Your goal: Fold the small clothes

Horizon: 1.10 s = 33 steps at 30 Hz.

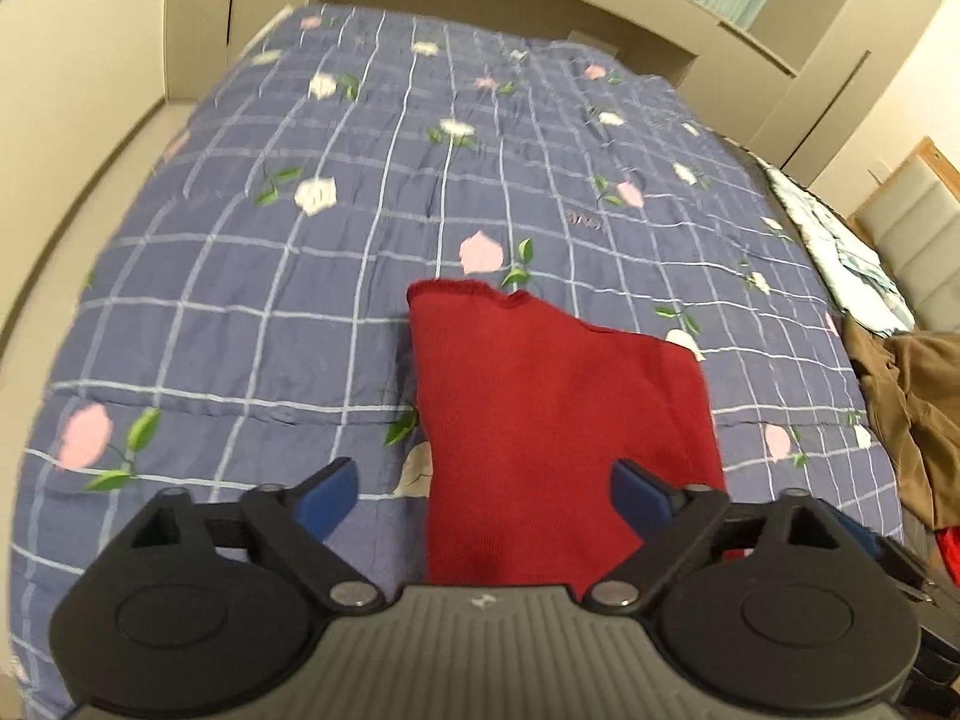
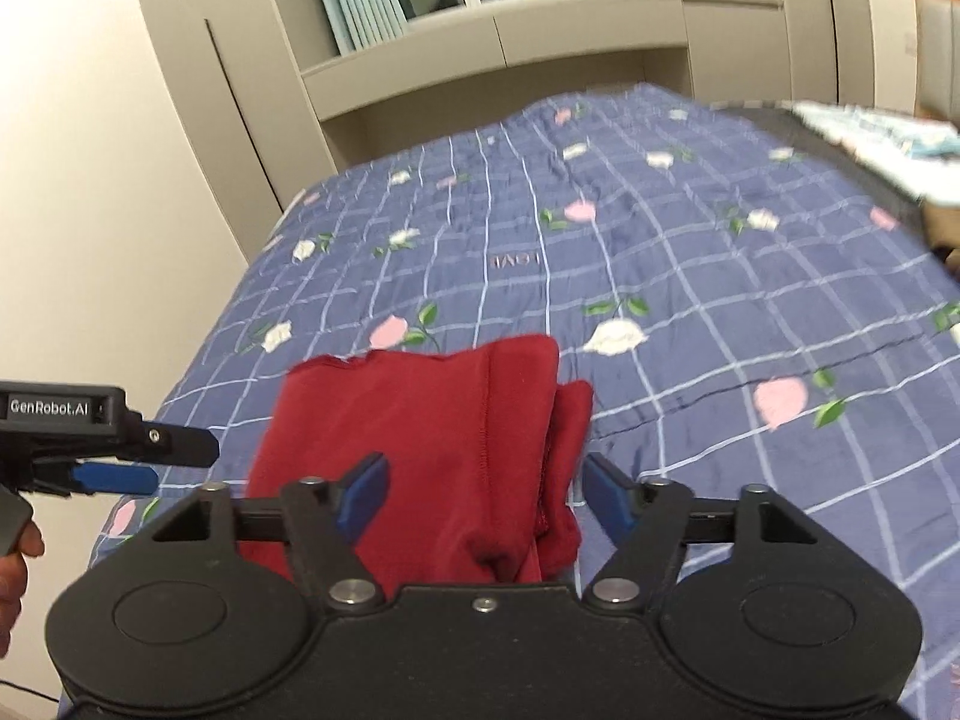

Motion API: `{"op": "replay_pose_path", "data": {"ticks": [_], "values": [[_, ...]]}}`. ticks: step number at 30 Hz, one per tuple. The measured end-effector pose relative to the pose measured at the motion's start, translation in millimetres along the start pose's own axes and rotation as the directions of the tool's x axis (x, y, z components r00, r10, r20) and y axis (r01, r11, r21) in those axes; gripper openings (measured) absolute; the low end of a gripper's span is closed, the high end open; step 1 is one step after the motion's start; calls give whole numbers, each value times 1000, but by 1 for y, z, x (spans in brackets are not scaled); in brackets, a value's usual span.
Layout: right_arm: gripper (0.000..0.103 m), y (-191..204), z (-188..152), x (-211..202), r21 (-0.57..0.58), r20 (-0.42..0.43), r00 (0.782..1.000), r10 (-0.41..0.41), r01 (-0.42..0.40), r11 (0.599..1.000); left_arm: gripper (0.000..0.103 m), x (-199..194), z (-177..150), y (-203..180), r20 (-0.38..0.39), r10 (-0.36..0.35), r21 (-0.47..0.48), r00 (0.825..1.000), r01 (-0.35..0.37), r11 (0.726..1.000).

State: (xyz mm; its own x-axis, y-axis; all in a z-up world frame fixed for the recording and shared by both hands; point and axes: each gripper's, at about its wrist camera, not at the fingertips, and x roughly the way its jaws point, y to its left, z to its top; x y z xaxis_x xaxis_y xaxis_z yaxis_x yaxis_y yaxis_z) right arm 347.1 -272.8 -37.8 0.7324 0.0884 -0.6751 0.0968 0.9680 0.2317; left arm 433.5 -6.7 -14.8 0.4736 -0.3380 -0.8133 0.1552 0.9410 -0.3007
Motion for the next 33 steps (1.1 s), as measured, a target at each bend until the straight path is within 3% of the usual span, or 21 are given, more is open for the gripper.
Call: {"op": "replay_pose_path", "data": {"ticks": [3,8,16,26,33], "values": [[89,12,-5,-34,-16,33,999,-8,8,1000,102,-28,-13,-6,56,30,49,998,-32,998],[100,36,-17,-89,-32,65,997,-38,40,999,102,-71,-36,-9,66,35,113,997,-42,993],[102,71,-44,-163,-42,82,992,-94,98,994,102,-136,-83,-5,118,9,201,993,-33,979],[102,85,-99,-203,-44,74,983,-168,171,984,102,-152,-150,-5,98,-9,293,995,-20,956],[102,83,-126,-207,-44,50,978,-203,205,978,102,-145,-174,-1,56,-9,321,998,-9,947]]}}
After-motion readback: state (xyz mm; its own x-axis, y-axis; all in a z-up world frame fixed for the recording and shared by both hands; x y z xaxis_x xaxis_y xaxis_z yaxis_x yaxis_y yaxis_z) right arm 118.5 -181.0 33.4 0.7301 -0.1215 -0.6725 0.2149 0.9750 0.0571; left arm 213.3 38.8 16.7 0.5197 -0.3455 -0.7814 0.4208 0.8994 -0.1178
